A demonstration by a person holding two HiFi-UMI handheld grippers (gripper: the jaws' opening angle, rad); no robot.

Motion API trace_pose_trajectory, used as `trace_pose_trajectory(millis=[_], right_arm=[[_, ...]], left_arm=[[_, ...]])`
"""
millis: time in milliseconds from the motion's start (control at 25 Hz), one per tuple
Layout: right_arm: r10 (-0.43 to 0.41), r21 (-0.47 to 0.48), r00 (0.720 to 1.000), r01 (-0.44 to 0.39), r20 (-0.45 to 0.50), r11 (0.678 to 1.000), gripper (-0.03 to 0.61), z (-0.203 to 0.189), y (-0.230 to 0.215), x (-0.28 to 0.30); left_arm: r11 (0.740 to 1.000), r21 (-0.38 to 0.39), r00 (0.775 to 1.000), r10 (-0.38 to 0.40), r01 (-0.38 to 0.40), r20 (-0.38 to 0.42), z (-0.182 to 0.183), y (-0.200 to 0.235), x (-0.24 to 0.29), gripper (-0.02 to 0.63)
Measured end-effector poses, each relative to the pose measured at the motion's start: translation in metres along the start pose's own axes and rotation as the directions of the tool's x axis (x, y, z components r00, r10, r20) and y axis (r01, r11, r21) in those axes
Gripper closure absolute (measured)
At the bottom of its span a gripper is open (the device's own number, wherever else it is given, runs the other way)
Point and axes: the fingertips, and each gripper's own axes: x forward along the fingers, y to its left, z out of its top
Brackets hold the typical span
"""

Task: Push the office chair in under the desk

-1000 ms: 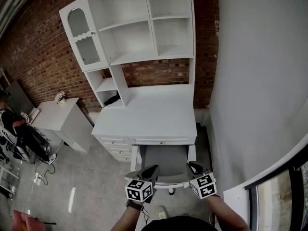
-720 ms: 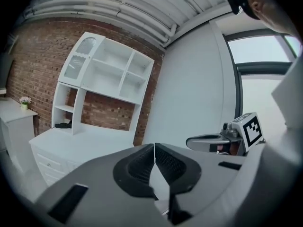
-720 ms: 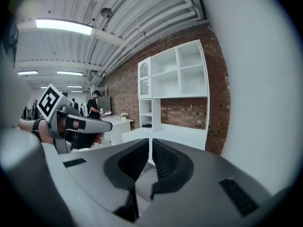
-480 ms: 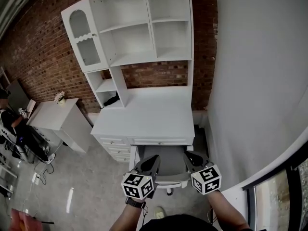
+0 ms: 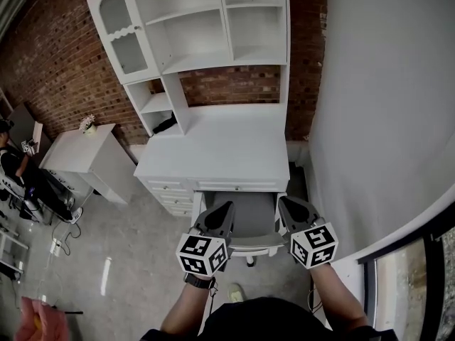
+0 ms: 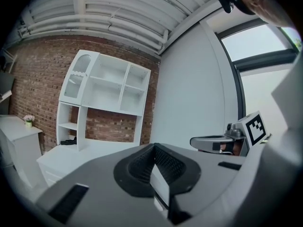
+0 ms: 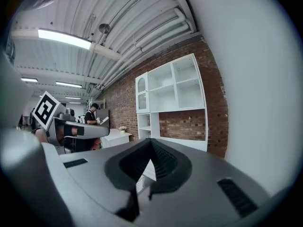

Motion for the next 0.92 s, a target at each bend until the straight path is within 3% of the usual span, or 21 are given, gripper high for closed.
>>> trace_pose_trajectory(millis=[920], right_arm=[[0.008,-0.041,1.000,-0.009,-0.015,0.999,0.574,-0.012,0.010,0.007]], left_arm=[[1.000,0.020,1.000,0.013,-0.013,-0.007,-0.005,0.008,-0.002,0.607]])
